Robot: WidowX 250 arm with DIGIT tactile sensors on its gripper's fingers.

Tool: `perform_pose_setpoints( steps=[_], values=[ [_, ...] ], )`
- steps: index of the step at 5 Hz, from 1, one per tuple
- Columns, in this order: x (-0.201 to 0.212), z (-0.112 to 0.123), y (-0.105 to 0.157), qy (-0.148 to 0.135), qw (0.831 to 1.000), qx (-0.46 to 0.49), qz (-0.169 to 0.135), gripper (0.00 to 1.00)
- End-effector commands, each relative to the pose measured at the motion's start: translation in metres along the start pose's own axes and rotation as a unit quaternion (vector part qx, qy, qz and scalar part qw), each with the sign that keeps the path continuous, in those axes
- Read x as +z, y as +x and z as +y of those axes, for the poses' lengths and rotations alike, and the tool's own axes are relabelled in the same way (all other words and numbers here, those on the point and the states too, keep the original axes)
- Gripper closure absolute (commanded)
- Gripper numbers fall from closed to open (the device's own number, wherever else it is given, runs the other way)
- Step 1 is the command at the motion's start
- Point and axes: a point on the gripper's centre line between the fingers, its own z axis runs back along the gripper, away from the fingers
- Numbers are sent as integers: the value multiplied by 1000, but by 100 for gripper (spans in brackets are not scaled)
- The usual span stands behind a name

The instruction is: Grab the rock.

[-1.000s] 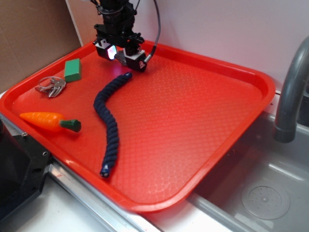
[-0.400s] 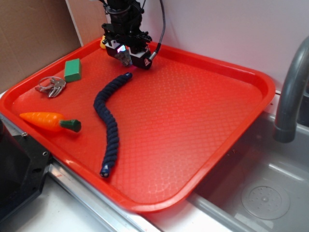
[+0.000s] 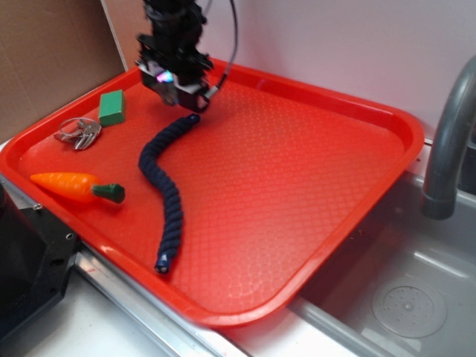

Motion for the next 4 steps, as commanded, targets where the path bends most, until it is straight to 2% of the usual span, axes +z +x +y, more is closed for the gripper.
perform_pose_setpoints(
  steps=[1,2,3,4],
  values=[
    [129,-19,-48,-110,991,-42,-68,100],
    [184,-34,-59,-128,988,-75,-47,100],
    [214,-35,-57,-133,987,-86,-28,100],
    [205,-39,-52,-119,989,-89,-22,100]
  ],
)
